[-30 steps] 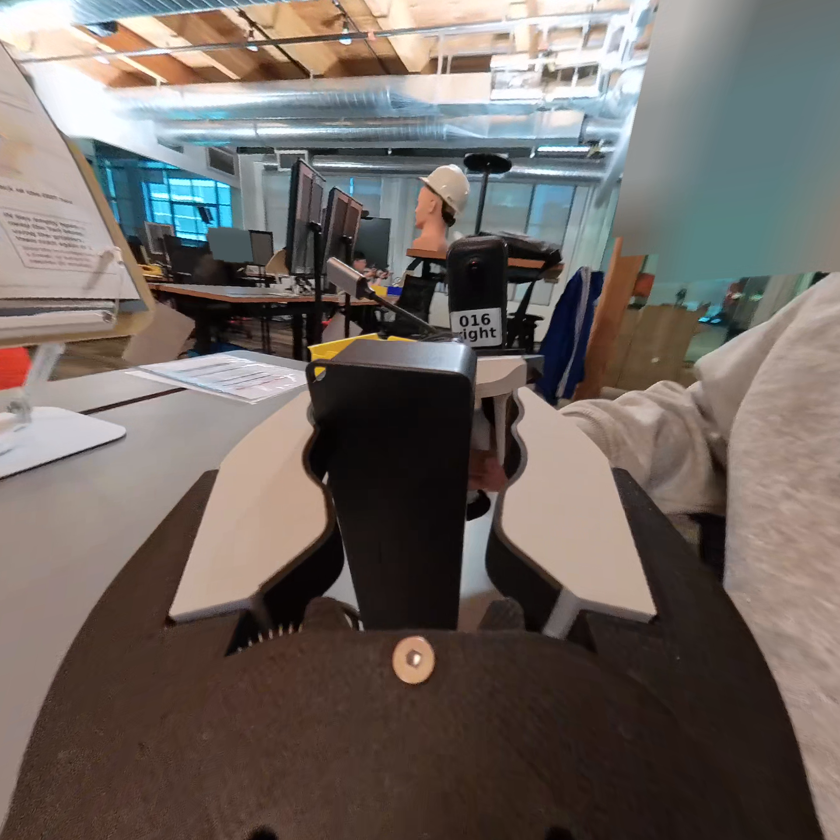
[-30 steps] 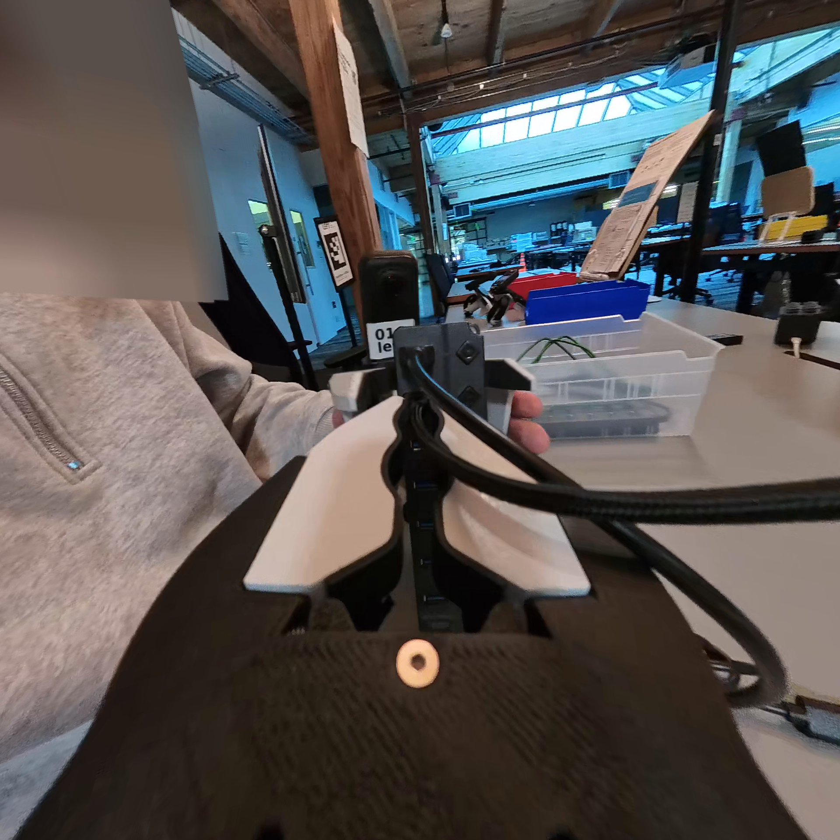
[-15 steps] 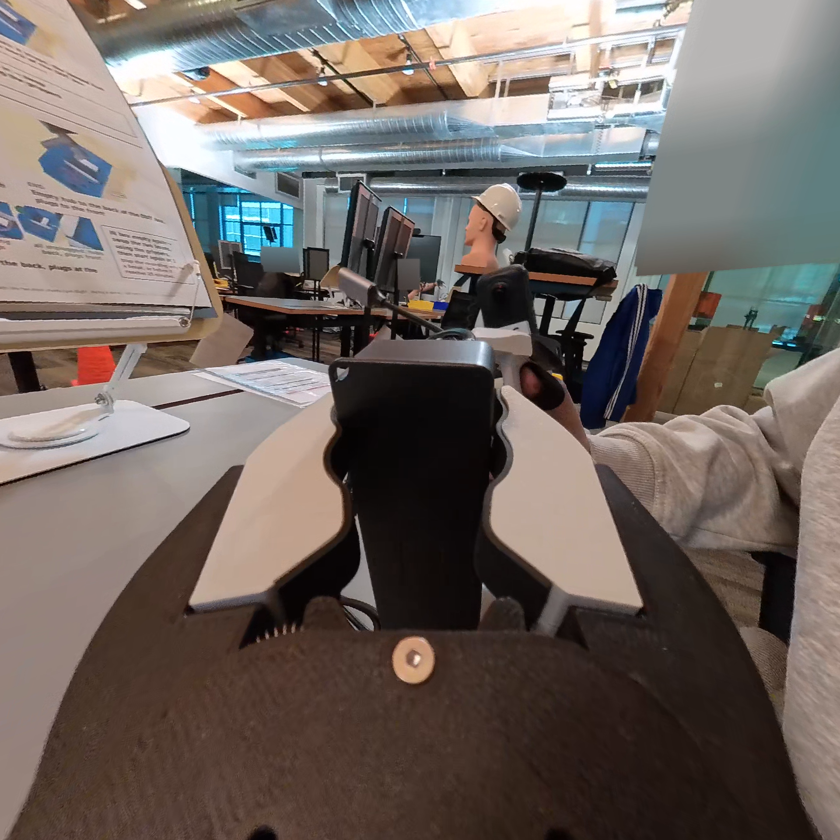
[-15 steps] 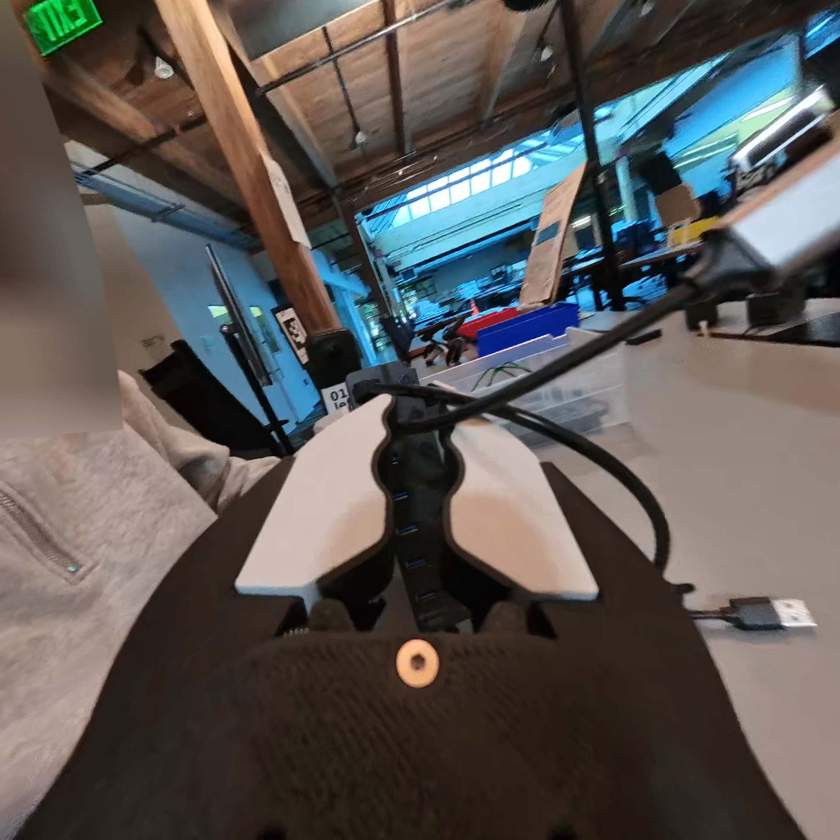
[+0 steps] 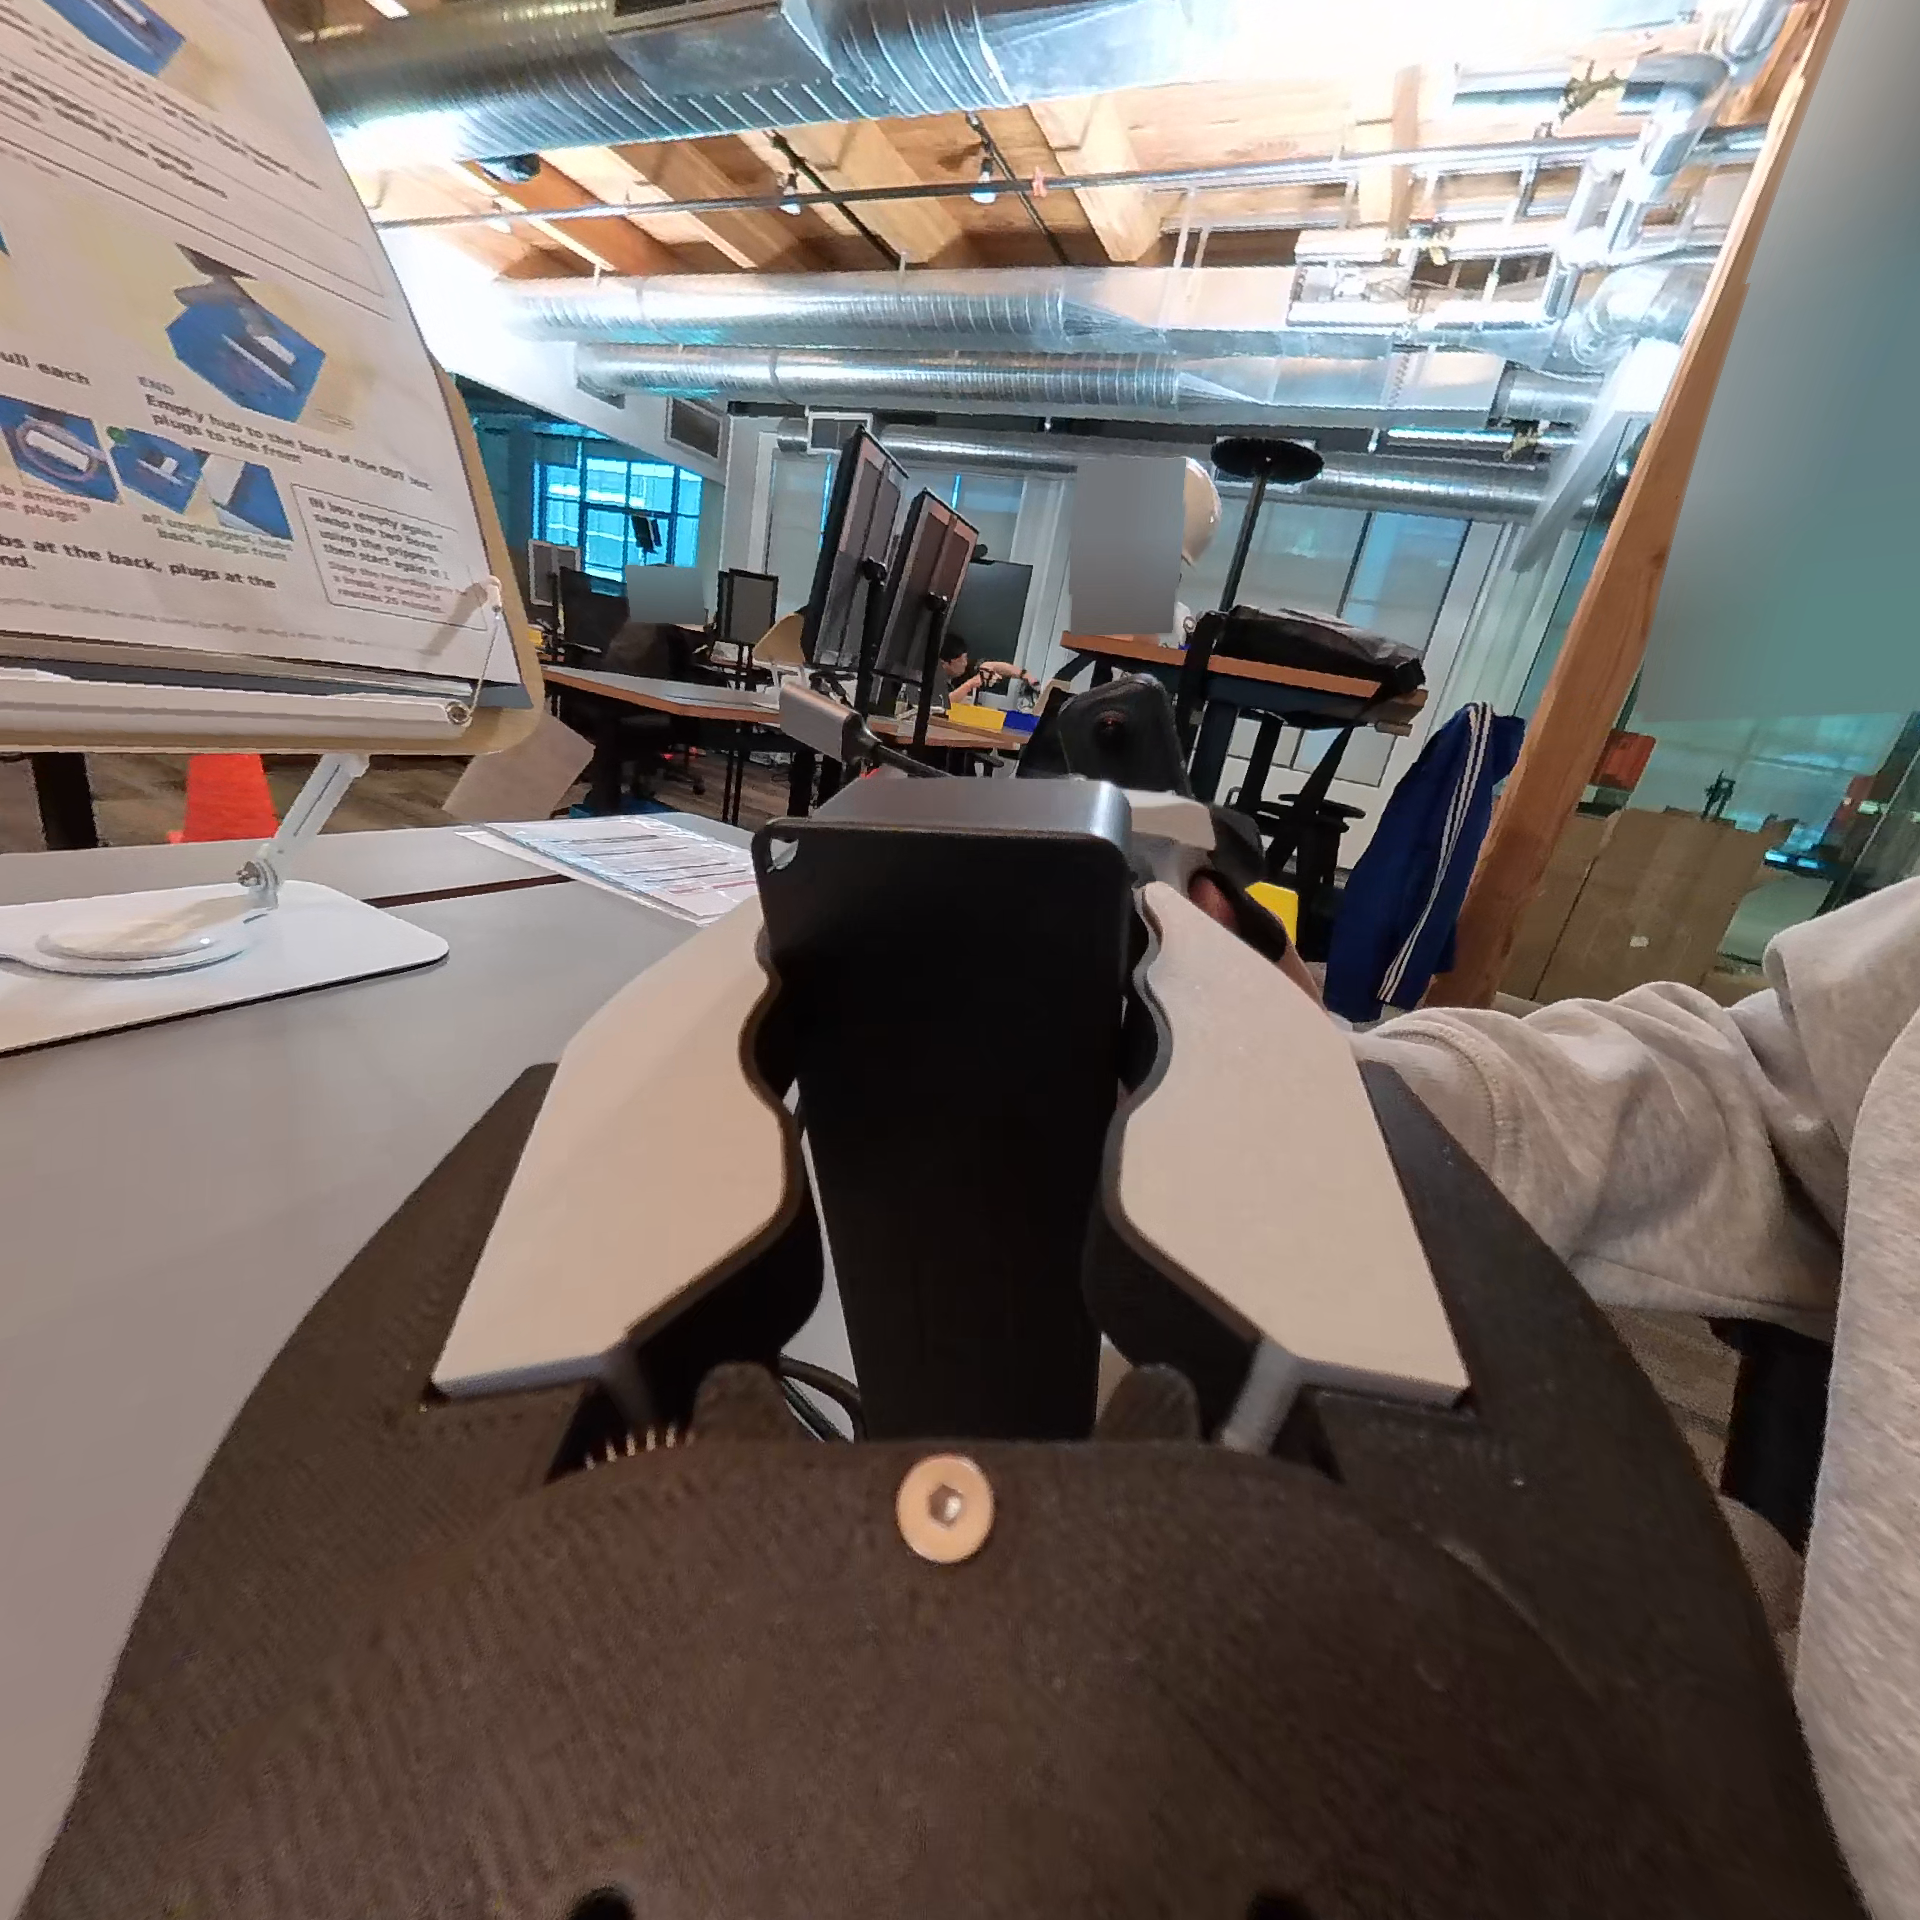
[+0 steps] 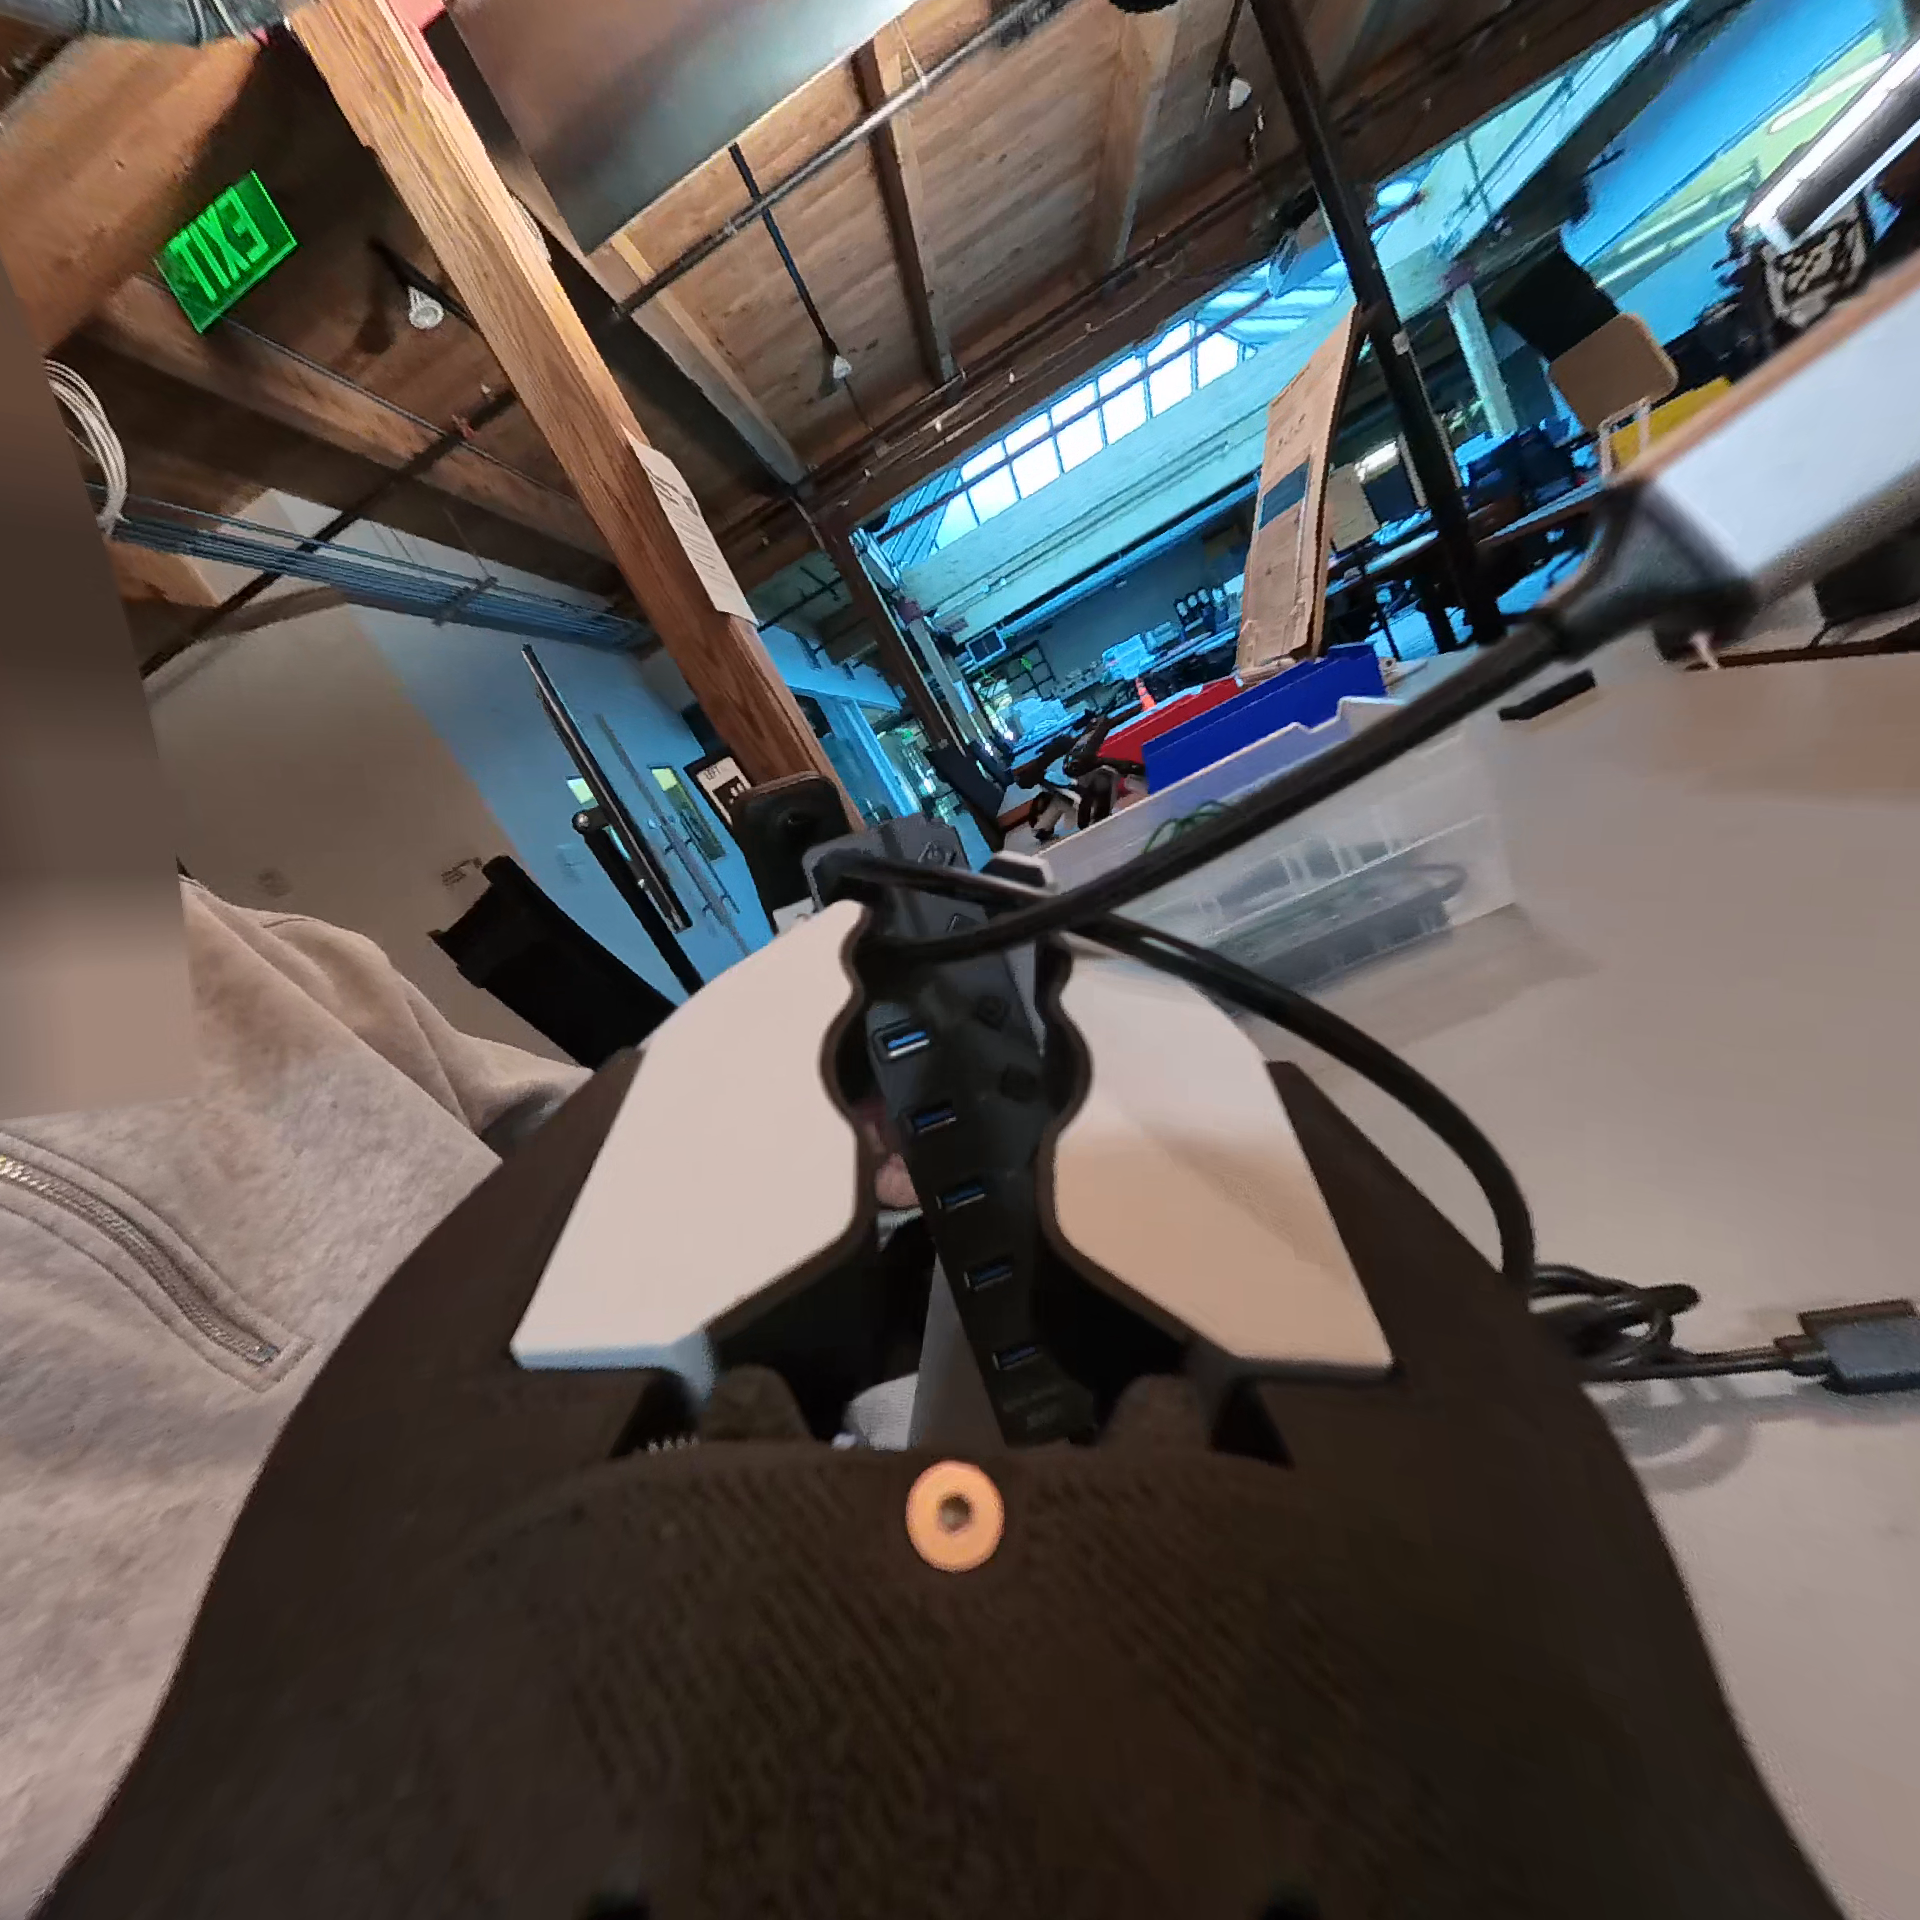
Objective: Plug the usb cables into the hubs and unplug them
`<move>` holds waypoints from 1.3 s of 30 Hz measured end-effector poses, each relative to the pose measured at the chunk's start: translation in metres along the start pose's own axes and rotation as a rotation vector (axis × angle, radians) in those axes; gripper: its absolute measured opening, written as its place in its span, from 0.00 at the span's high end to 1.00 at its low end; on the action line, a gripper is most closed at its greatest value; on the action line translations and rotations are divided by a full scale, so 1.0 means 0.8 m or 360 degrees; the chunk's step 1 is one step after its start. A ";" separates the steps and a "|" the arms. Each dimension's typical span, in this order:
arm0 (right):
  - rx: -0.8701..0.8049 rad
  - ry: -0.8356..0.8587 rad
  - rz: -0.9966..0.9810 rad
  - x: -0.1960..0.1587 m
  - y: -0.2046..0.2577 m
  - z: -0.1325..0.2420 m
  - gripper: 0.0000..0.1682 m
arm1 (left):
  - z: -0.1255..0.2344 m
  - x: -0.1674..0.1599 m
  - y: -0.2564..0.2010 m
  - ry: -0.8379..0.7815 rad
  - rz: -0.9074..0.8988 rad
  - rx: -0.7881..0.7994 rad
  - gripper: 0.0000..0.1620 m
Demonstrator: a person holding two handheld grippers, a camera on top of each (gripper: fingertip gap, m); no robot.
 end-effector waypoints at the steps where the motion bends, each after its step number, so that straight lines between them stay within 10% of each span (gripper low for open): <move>1: 0.0004 0.0021 -0.0006 -0.004 0.000 -0.002 0.81 | 0.000 0.000 0.002 -0.0005 0.0018 0.0006 0.61; 15: -0.0179 0.0851 0.0485 -0.136 -0.014 -0.049 0.50 | 0.003 0.009 0.013 -0.0099 0.0293 0.0026 0.62; 24: -0.0103 0.0865 0.0363 -0.148 -0.002 -0.057 0.70 | 0.001 0.013 -0.005 -0.0170 0.0450 -0.0092 0.62; 39: -0.0527 0.0788 0.0390 -0.090 -0.042 -0.020 0.70 | -0.007 -0.017 0.010 0.0110 0.0151 0.0098 0.64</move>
Point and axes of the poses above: each gripper's, where its closed fingertips meet, z back along the fingers, x out of its top, y = z × x across the jaws, the point moved 1 cm from there along z, back along the fingers, and after that the axes turned 6 degrees about x, right-handed, at the moved point
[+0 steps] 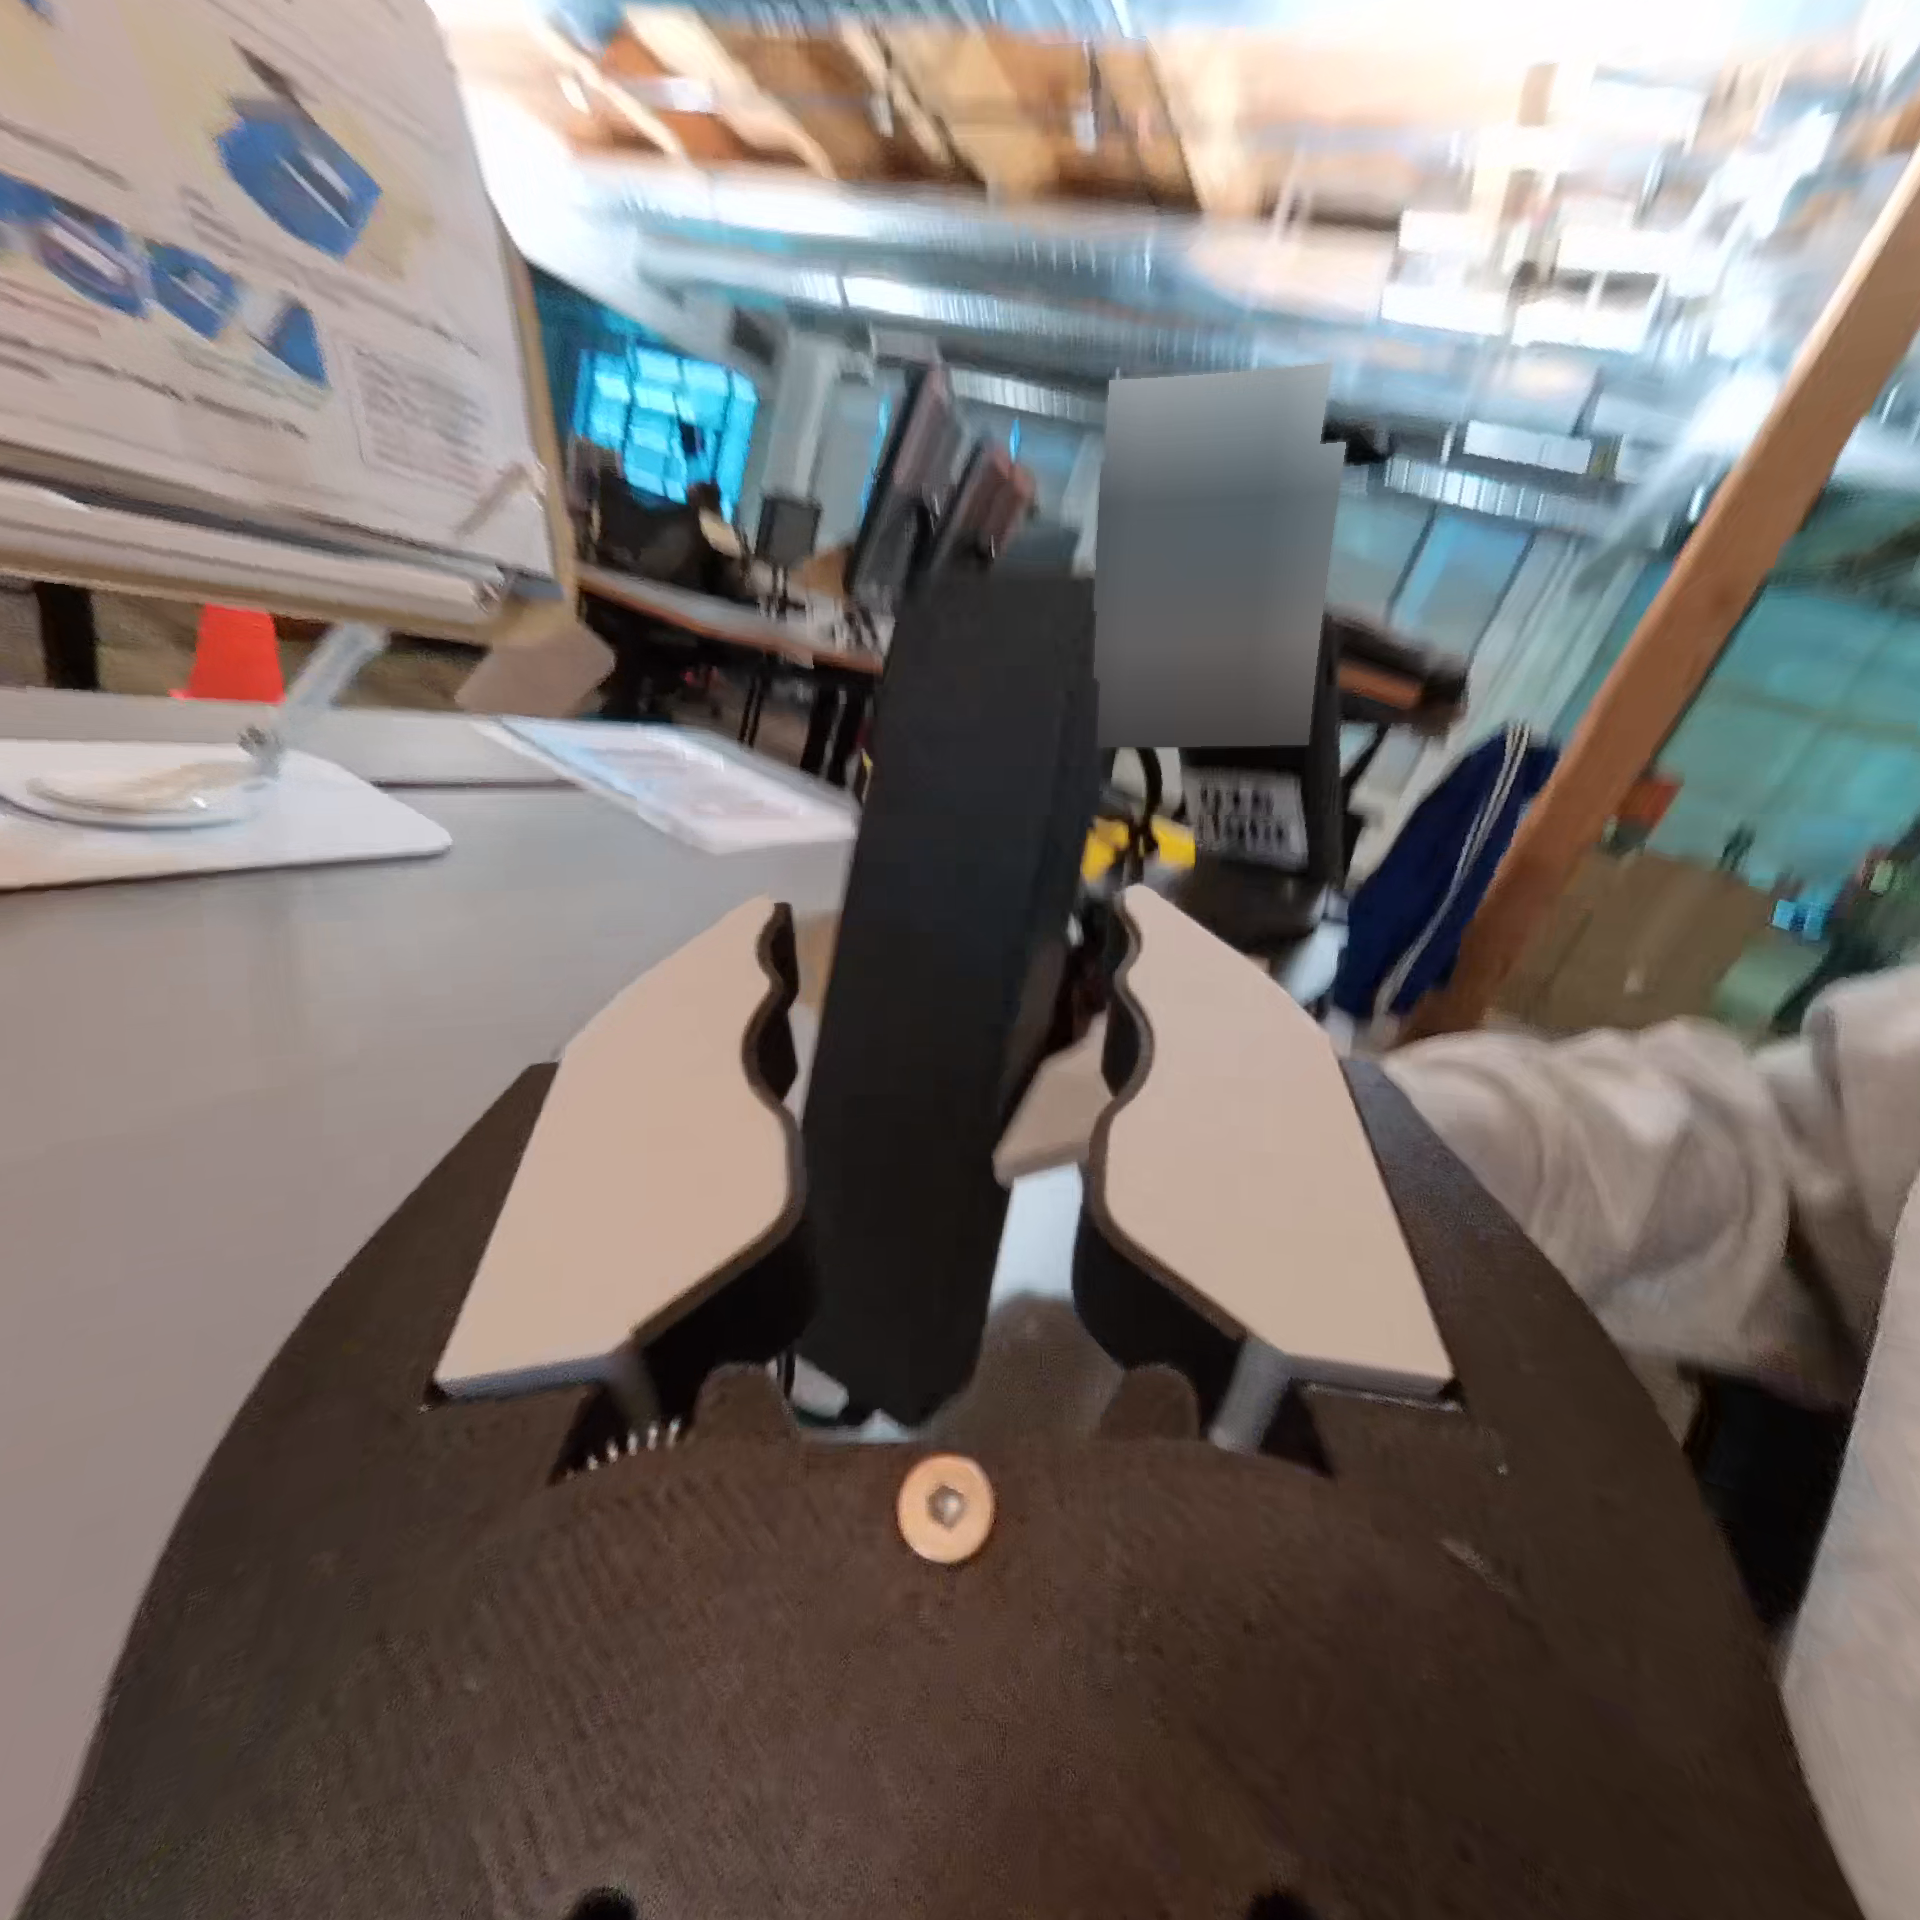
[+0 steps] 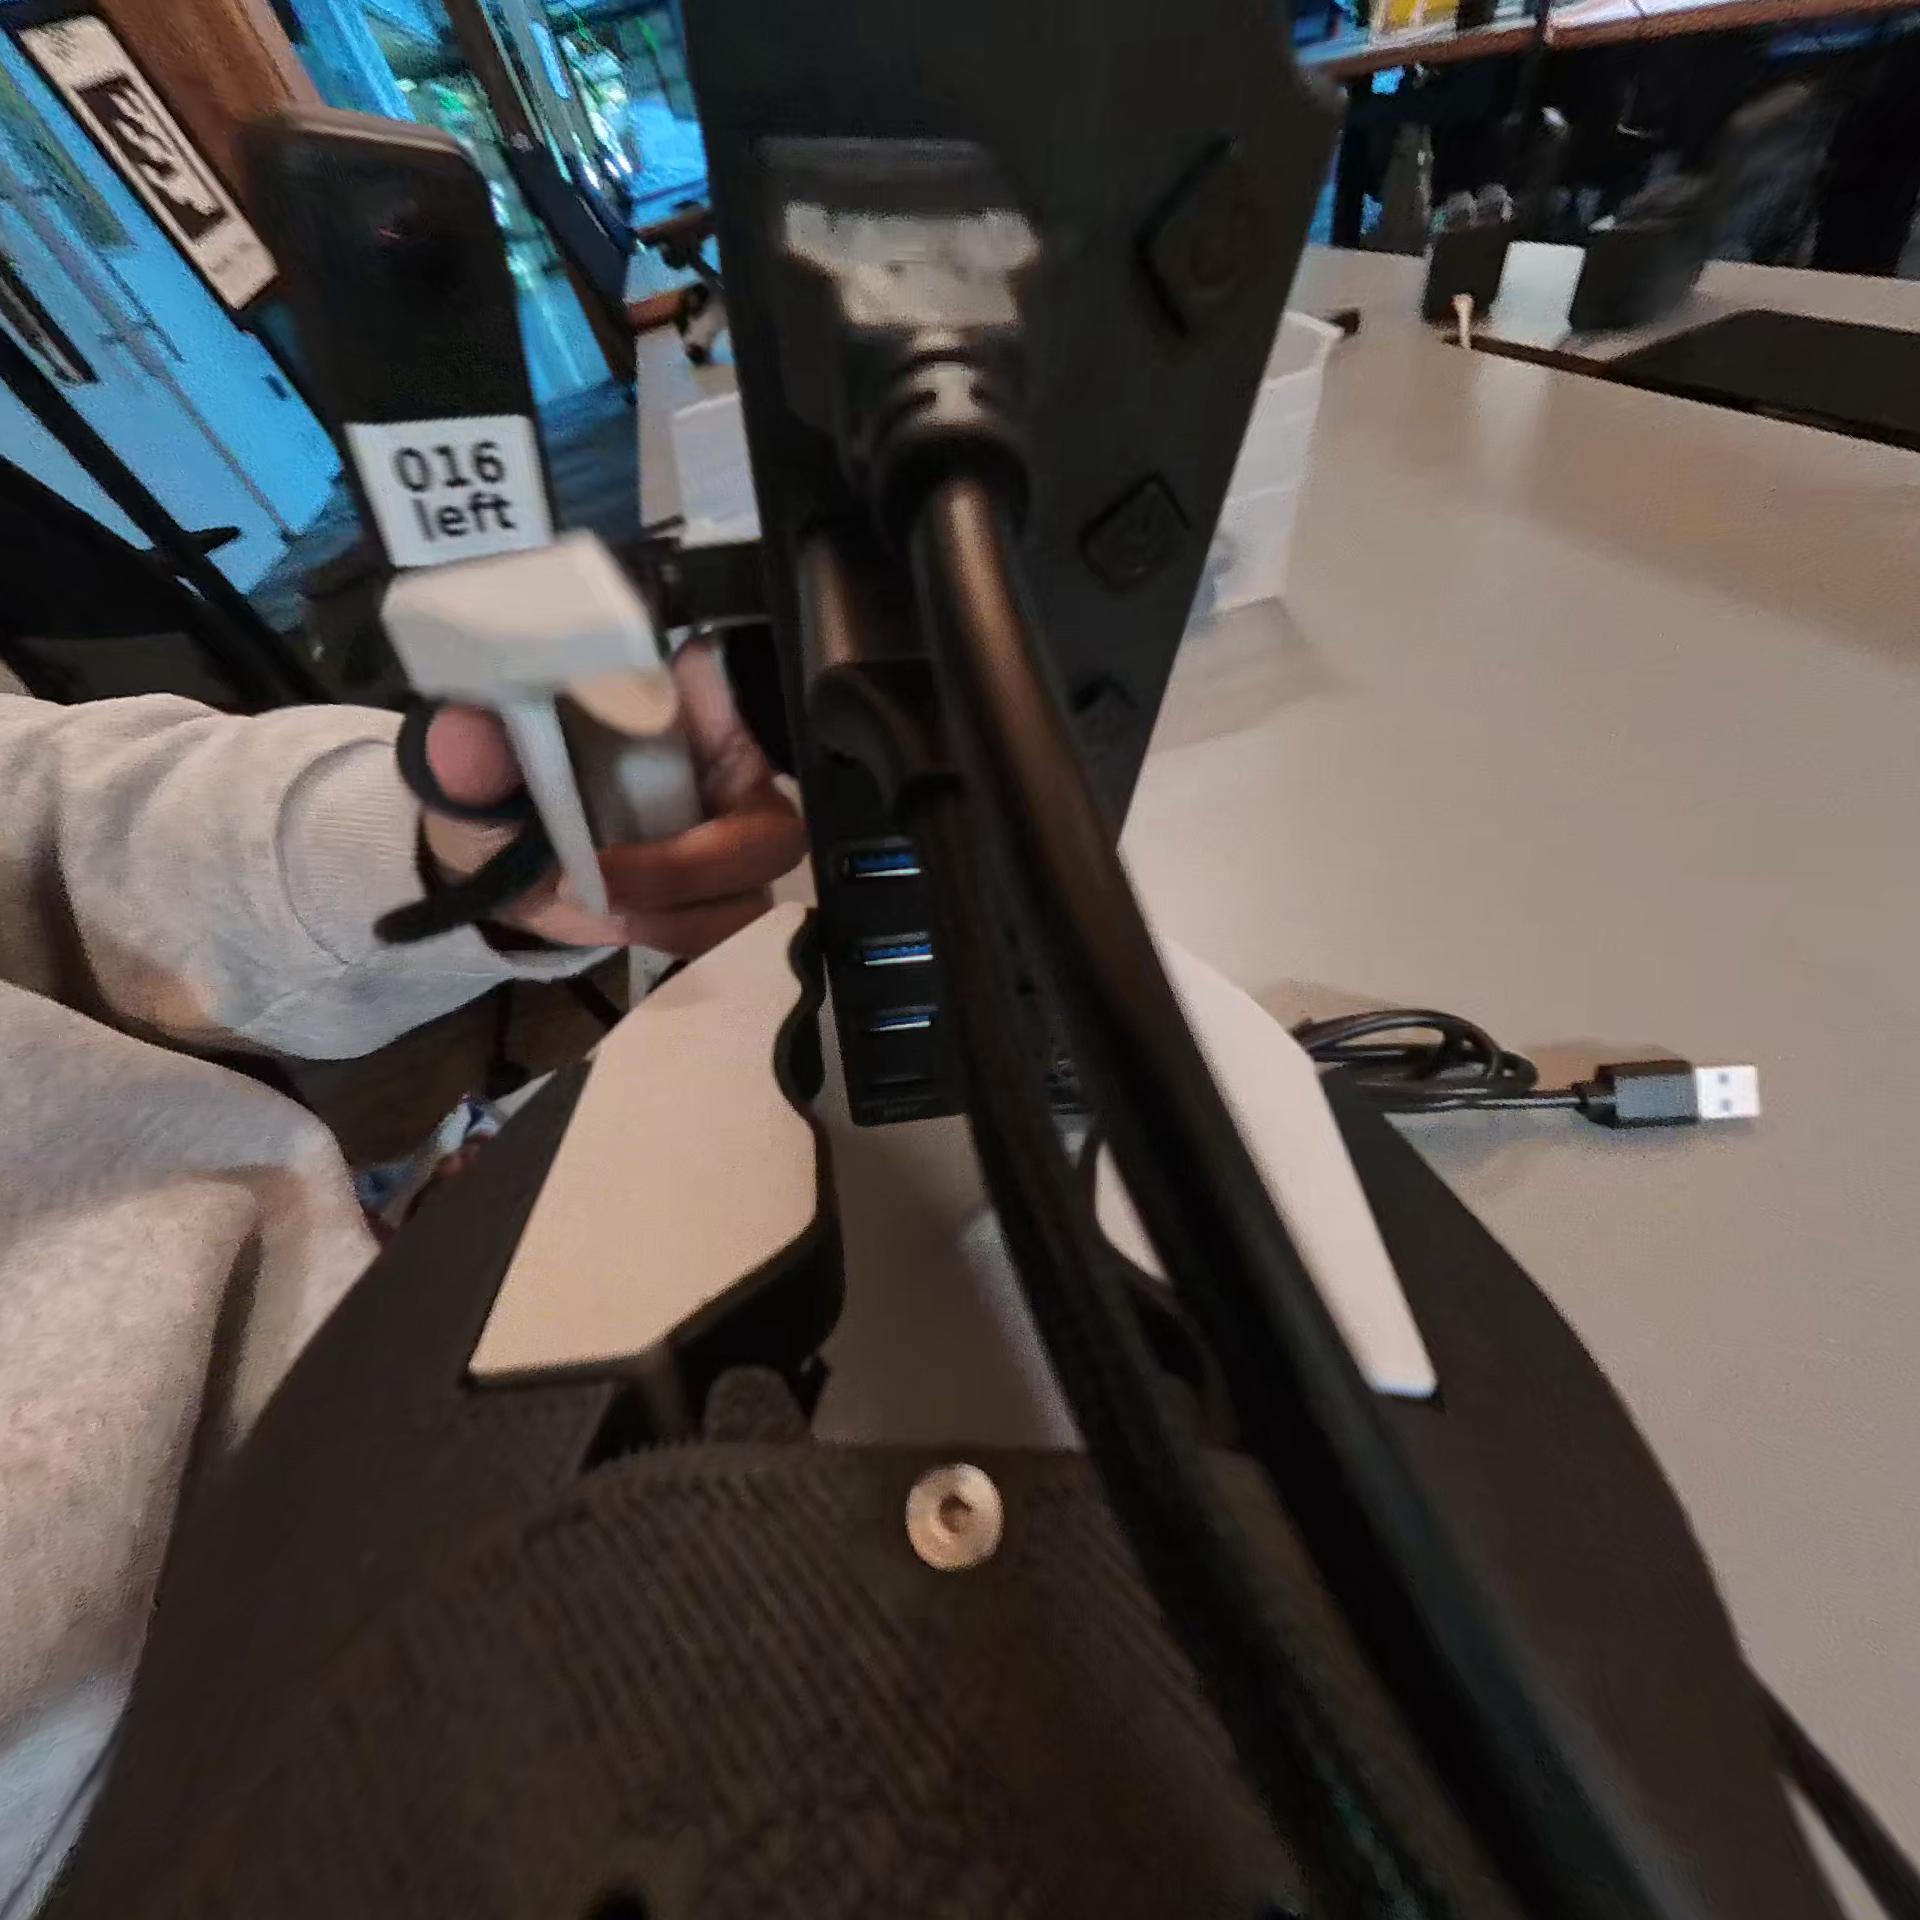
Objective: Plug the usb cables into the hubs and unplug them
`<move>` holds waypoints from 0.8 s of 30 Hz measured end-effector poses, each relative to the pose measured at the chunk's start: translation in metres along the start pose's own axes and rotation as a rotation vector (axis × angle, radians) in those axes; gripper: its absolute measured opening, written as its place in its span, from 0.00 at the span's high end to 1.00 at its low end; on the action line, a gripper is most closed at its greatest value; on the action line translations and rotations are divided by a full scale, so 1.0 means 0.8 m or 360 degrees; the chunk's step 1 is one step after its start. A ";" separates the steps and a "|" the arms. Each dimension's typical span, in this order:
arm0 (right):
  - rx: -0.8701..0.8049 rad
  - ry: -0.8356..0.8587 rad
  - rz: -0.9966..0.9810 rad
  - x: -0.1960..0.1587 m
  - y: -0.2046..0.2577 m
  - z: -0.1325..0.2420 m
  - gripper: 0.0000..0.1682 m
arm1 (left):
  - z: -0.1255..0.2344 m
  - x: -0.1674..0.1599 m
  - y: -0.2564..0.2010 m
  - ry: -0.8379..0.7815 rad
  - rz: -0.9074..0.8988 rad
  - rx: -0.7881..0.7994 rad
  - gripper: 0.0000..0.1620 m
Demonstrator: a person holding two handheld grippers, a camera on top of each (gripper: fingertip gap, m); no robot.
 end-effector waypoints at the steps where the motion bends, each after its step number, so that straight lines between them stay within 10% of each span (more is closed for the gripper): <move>1: -0.0033 0.0014 0.0000 0.000 -0.004 0.002 0.70 | -0.005 -0.015 -0.005 0.0112 -0.0074 -0.0006 0.64; 16: -0.0435 0.0459 0.0447 -0.019 -0.007 -0.004 0.70 | -0.014 -0.057 0.009 0.0425 -0.0269 0.0315 0.73; 24: -0.0420 0.0438 0.0535 -0.020 -0.004 -0.007 0.74 | -0.006 -0.039 0.035 0.0303 0.0163 0.0362 0.82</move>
Point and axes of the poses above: each gripper's, where its closed fingertips meet, z back along the fingers, x out of its top, y = z × x across the jaws, the point moved 1 cm from there along z, back along the fingers, and after that the axes turned 6 degrees about x, right-handed, at the moved point
